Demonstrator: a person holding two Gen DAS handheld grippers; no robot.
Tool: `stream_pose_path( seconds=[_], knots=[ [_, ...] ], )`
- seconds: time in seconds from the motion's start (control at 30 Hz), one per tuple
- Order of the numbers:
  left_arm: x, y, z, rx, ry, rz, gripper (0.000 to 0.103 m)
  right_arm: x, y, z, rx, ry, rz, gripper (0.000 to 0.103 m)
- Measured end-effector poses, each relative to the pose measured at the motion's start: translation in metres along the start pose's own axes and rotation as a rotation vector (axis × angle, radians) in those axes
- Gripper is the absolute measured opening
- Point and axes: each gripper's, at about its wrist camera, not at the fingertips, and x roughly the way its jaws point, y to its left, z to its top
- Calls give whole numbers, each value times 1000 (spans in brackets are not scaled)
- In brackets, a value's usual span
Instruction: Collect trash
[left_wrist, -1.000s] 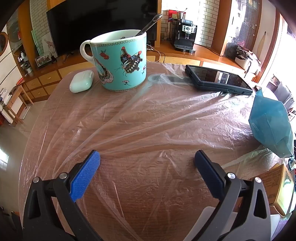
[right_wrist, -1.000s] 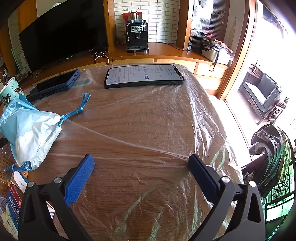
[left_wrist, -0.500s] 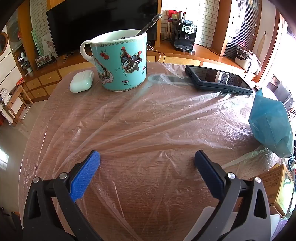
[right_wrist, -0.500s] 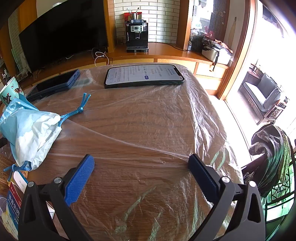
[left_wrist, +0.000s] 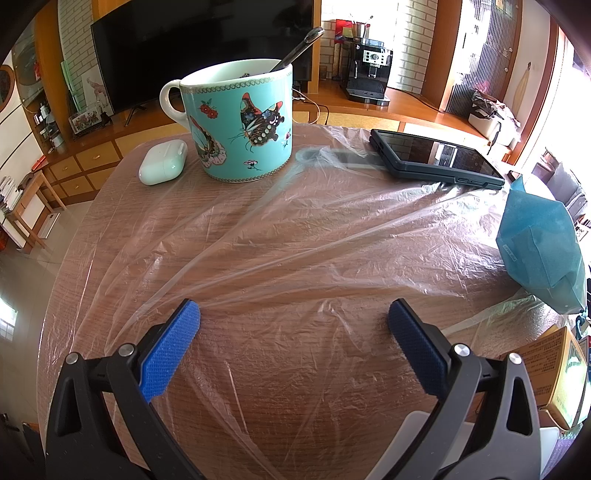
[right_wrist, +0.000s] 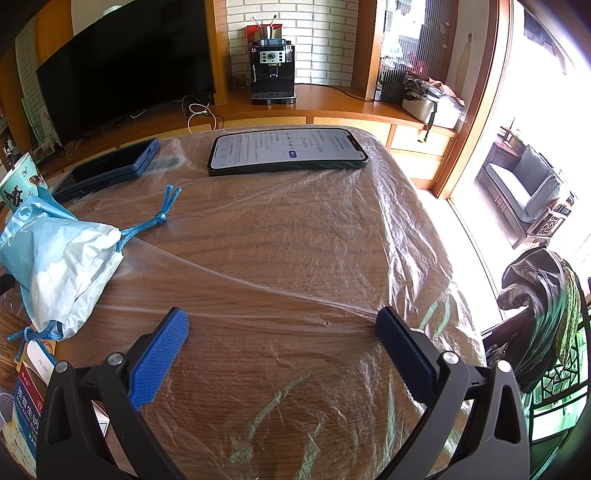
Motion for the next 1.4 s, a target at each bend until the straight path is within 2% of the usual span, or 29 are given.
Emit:
stream_pose_path(
  seconds=[1.4],
  knots=[
    [-1, 1, -1, -1, 2, 1, 102, 1, 0, 1, 0, 1, -1, 99]
  ],
)
